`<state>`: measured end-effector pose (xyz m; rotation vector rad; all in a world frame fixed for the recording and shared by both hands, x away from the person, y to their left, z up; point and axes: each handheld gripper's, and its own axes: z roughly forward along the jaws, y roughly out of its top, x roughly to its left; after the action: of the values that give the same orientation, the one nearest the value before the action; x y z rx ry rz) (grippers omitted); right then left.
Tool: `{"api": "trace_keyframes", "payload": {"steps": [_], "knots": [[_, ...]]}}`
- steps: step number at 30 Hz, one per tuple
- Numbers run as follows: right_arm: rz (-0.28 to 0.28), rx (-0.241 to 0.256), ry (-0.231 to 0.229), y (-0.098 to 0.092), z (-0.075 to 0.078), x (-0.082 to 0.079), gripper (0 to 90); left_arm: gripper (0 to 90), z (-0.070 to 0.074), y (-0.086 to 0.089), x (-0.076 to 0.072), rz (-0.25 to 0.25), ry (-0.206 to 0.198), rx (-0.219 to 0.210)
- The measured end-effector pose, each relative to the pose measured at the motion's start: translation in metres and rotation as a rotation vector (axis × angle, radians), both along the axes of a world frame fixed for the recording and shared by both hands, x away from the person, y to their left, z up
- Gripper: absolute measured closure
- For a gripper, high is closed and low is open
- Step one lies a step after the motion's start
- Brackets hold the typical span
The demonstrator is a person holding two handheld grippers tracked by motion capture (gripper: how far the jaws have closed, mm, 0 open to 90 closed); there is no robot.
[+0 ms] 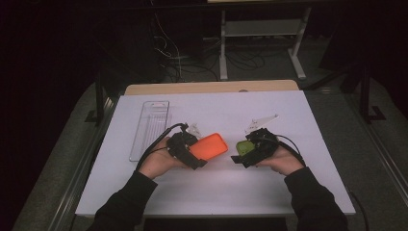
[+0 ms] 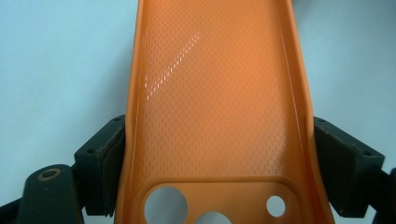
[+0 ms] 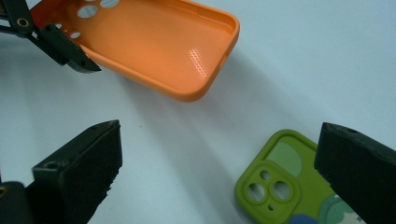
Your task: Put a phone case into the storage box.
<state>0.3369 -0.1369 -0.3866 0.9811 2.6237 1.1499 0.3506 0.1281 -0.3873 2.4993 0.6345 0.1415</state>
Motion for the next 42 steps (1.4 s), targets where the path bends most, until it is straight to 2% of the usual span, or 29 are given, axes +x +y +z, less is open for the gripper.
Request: {"api": "trace_keyframes", "payload": {"steps": [2,3,5,6,8,9,12,15,18,23,24,26,31,37,42], "knots": [[-0.025,0.001,0.0,0.002,-0.005,-0.005,0.1,15.9,-0.001,0.0,0.0,0.002,-0.005,0.019],[-0.038,0.003,-0.014,0.003,-0.008,-0.008,0.1,15.9,-0.001,0.001,0.0,0.005,0.001,0.024],[-0.074,0.016,-0.013,0.004,-0.015,-0.013,0.1,15.9,-0.001,0.003,-0.002,0.014,0.01,0.018],[-0.084,0.028,-0.001,0.005,-0.017,-0.015,0.1,15.9,-0.001,0.004,-0.003,0.021,0.008,0.011],[-0.096,0.03,-0.004,0.005,-0.021,-0.018,0.1,15.9,-0.001,0.005,-0.003,0.025,0.006,0.013],[-0.096,0.028,-0.023,0.005,-0.023,-0.018,0.1,15.9,-0.001,0.006,-0.003,0.03,0.012,0.01],[-0.113,0.03,-0.038,0.006,-0.025,-0.019,0.1,15.9,0.0,0.008,-0.003,0.025,0.01,0.01],[-0.132,0.036,-0.08,0.006,-0.026,-0.017,0.1,15.9,0.001,0.009,-0.004,0.026,0.017,-0.005],[-0.138,0.033,-0.095,0.007,-0.026,-0.016,0.1,15.9,0.003,0.011,-0.003,0.032,0.022,-0.022],[-0.125,-0.021,-0.135,0.01,-0.028,-0.017,0.1,15.9,0.004,0.012,-0.003,0.03,0.03,-0.029],[-0.121,-0.036,-0.15,0.01,-0.028,-0.017,0.1,15.9,0.004,0.011,-0.004,0.043,0.032,-0.043],[-0.118,-0.056,-0.167,0.011,-0.029,-0.018,0.1,15.9,0.004,0.011,-0.003,0.022,0.032,-0.023],[-0.095,-0.097,-0.222,0.013,-0.03,-0.02,0.2,15.9,0.003,0.01,-0.003,0.016,0.037,-0.014],[-0.072,-0.159,-0.271,0.019,-0.029,-0.024,0.1,15.9,0.002,0.008,-0.004,0.01,0.042,-0.014],[-0.052,-0.208,-0.345,0.02,-0.028,-0.026,0.1,15.9,0.001,0.007,-0.006,0.013,0.037,-0.019]]}}
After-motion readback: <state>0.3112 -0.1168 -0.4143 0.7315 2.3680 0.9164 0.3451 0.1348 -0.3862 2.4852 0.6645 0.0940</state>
